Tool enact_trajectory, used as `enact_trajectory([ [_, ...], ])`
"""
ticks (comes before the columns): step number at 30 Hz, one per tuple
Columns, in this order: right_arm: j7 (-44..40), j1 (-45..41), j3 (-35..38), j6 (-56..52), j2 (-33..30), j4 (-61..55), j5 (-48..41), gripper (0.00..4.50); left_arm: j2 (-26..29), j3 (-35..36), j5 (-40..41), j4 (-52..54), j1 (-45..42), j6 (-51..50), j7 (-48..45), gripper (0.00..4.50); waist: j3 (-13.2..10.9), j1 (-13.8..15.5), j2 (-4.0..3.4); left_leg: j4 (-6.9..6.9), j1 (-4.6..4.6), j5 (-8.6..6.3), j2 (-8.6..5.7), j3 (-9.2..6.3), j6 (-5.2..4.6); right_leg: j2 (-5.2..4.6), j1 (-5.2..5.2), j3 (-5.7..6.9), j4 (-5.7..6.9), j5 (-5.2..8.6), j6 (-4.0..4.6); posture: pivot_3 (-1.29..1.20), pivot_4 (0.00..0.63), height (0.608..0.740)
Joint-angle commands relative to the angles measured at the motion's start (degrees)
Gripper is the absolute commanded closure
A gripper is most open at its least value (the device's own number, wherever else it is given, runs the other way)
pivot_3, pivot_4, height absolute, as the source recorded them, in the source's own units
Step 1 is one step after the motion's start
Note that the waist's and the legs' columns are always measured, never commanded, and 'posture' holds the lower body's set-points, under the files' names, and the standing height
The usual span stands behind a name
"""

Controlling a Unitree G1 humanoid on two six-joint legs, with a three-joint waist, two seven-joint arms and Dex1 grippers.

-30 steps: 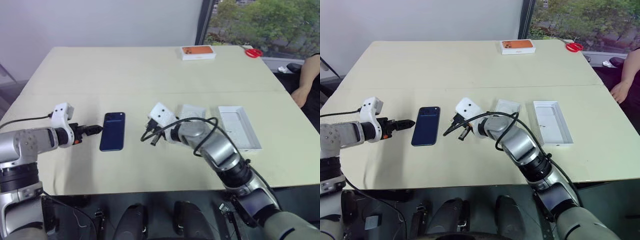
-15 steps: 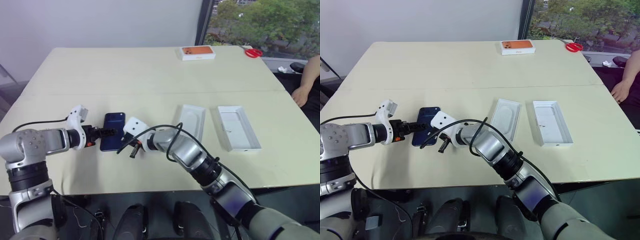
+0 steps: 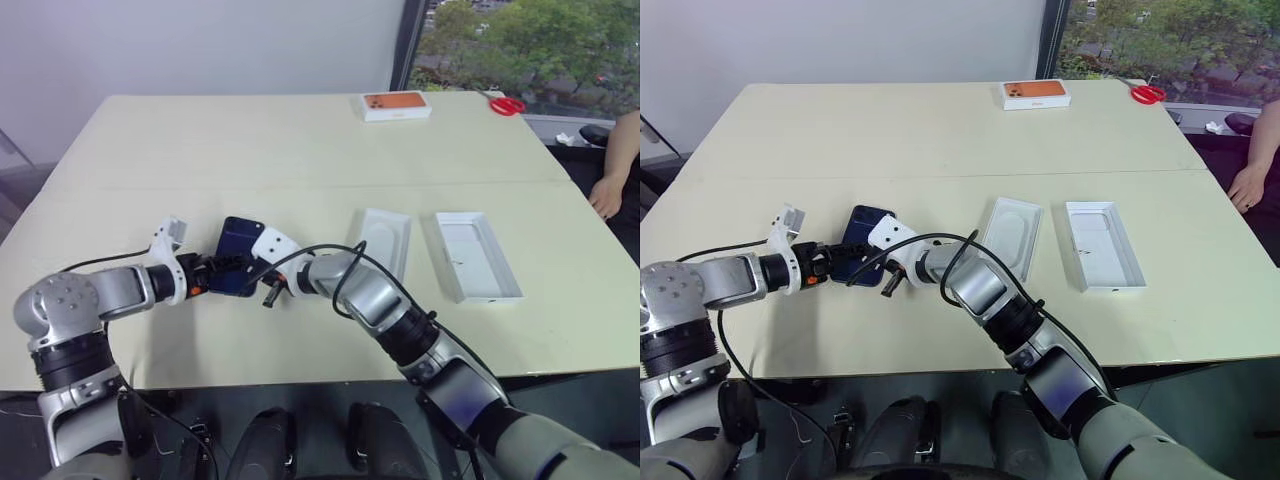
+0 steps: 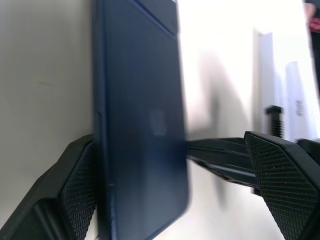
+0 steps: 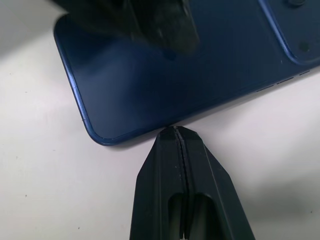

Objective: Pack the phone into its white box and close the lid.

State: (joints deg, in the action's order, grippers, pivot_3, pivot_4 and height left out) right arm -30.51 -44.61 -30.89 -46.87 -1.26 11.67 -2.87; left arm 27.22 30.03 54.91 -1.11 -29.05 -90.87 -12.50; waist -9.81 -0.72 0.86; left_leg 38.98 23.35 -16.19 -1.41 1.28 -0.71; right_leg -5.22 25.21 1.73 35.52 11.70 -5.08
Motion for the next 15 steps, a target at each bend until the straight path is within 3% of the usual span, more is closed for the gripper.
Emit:
enact_trajectory([
  [1, 0.02, -0.89, 1.15, 1.26, 0.89, -0.52, 0.59, 4.50, -0.06, -1.67, 3.17, -0.43, 0.65, -1.63, 0.69, 0.01, 0.00, -0.10, 0.00, 0.00, 0.00, 0.00, 0.00, 0.00, 0.00, 0.00, 0.01, 0.00, 0.00, 0.00, 0.00, 0.00, 0.150, 0.740],
  [7, -0.25, -0.24, 1.55, 0.82, 0.46, -1.58, 0.97, 4.50, 1.37, -0.34, 2.63, -2.54, -0.13, -1.63, 1.35, 0.01, 0.00, -0.33, 0.00, -0.02, 0.00, 0.01, 0.00, 0.00, 0.01, 0.02, 0.02, 0.00, 0.00, 0.00, 0.00, 0.00, 0.150, 0.740],
  [10, -0.29, -0.05, 1.59, 0.76, 0.33, -1.82, 1.13, 4.50, 1.53, 0.88, 2.00, -3.95, -1.09, -1.63, 1.79, 0.78, 0.00, -0.37, 0.00, -0.04, 0.00, 0.01, 0.01, 0.00, 0.02, 0.04, 0.04, 0.00, 0.00, 0.00, 0.00, 0.00, 0.150, 0.740],
  [14, -0.36, 0.37, 1.58, 0.38, 0.01, -2.86, 1.40, 4.50, 1.78, 1.80, 1.94, -5.22, -1.76, -1.63, 1.97, 2.66, -0.01, -0.35, 0.00, -0.06, 0.02, 0.02, 0.01, 0.00, 0.03, 0.05, 0.07, -0.01, 0.00, 0.00, 0.00, 0.00, 0.150, 0.740],
  [15, -0.39, 0.46, 1.65, 0.27, -0.04, -3.09, 1.48, 4.50, 1.80, 1.98, 1.92, -5.54, -1.86, -1.63, 2.07, 2.66, -0.01, -0.35, 0.01, -0.06, 0.03, 0.02, 0.01, 0.00, 0.03, 0.05, 0.08, -0.01, 0.00, 0.00, 0.00, 0.00, 0.150, 0.740],
])
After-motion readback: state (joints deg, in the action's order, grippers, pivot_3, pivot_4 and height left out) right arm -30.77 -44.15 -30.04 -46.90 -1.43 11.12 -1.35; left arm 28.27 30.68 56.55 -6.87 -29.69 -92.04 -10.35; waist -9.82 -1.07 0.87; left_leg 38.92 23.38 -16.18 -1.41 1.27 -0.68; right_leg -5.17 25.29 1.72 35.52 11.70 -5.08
